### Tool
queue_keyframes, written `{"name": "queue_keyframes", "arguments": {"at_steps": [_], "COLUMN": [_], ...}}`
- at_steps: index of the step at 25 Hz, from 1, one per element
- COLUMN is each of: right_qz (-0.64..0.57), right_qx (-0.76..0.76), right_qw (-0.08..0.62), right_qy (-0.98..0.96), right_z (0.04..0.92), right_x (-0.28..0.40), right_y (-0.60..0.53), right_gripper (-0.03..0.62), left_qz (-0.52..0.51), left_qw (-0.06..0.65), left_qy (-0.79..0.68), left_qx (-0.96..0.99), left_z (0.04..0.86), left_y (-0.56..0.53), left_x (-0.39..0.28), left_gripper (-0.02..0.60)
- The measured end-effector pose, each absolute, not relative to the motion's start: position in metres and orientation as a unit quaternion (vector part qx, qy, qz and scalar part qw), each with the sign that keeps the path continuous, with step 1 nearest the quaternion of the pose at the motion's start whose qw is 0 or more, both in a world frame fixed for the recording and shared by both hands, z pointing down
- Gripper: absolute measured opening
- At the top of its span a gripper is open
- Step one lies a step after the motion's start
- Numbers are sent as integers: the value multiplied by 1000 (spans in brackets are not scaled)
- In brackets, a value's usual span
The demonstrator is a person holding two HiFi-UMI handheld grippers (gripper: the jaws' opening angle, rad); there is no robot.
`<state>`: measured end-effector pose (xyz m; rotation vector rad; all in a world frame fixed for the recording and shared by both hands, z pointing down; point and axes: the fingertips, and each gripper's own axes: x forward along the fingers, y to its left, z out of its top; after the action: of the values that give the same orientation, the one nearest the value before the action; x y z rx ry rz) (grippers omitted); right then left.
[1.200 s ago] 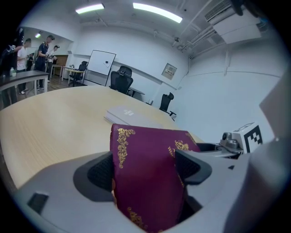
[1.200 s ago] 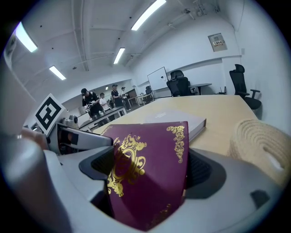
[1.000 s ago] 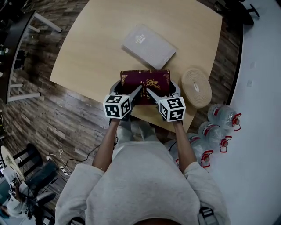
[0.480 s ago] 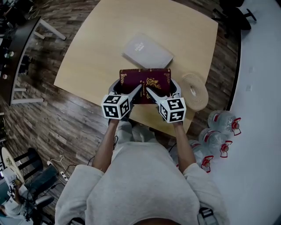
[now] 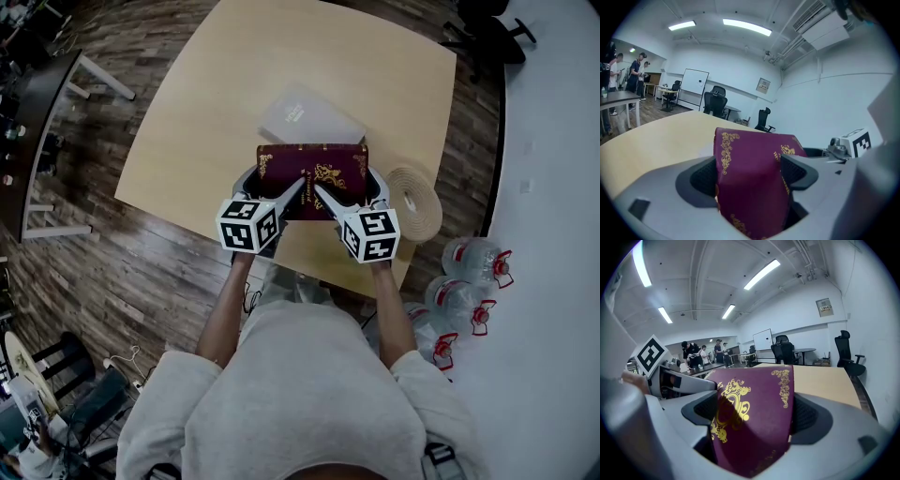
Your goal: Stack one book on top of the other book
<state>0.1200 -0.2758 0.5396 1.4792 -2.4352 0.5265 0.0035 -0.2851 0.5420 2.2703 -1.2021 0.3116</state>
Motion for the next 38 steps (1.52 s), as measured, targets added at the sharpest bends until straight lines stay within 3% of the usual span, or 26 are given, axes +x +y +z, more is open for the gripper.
{"name": "queue_keyframes", "arguments": {"at_steps": [38], "right_qz": [241], "right_qx": [561], "right_qw": [151], "right_qy": [-777], "right_z": [587], "right_x": [122], "right_y": [-409], "right_gripper": [477], "left_qz": [157], "left_qw": [327], "left_qy": [-376], "left_qx": [852], "left_z": [594], "left_y": [-435], "left_x": [8], "left_gripper": [408]}}
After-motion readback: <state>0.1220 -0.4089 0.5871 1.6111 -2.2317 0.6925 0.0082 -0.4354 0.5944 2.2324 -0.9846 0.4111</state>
